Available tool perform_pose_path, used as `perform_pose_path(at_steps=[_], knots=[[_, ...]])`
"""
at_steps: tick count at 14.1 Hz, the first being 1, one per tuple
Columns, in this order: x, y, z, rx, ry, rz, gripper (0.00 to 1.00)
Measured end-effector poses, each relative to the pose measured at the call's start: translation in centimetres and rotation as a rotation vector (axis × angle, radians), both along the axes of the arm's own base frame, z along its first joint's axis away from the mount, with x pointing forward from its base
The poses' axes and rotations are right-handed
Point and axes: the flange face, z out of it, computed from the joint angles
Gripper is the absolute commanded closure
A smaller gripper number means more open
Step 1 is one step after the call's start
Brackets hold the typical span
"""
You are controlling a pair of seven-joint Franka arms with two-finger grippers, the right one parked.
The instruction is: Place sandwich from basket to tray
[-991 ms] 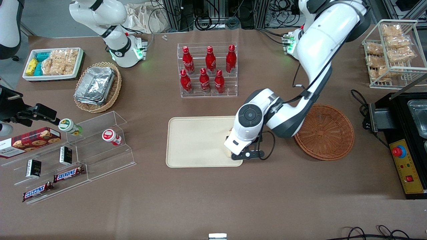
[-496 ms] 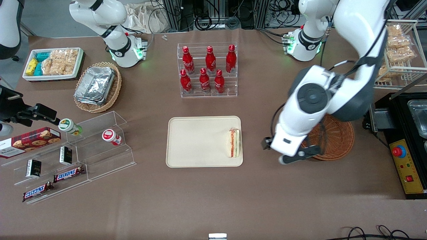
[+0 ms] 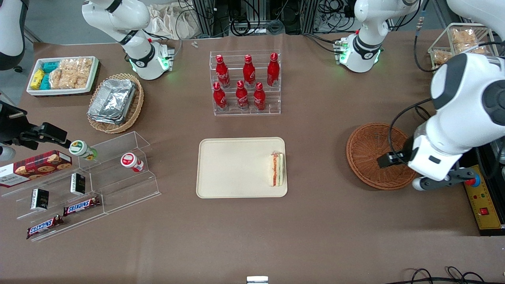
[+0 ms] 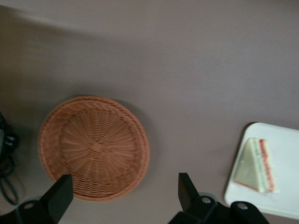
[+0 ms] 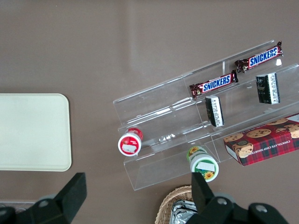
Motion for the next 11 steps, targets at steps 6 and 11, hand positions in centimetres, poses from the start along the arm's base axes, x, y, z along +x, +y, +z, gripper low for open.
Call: perform_pose_path(at_steps=[6, 11], knots=[[-3.4, 3.8, -0.4, 0.009, 0.048, -0.118, 0.00], [-5.9, 5.2, -0.8, 0.008, 0.035, -0.152, 0.00]])
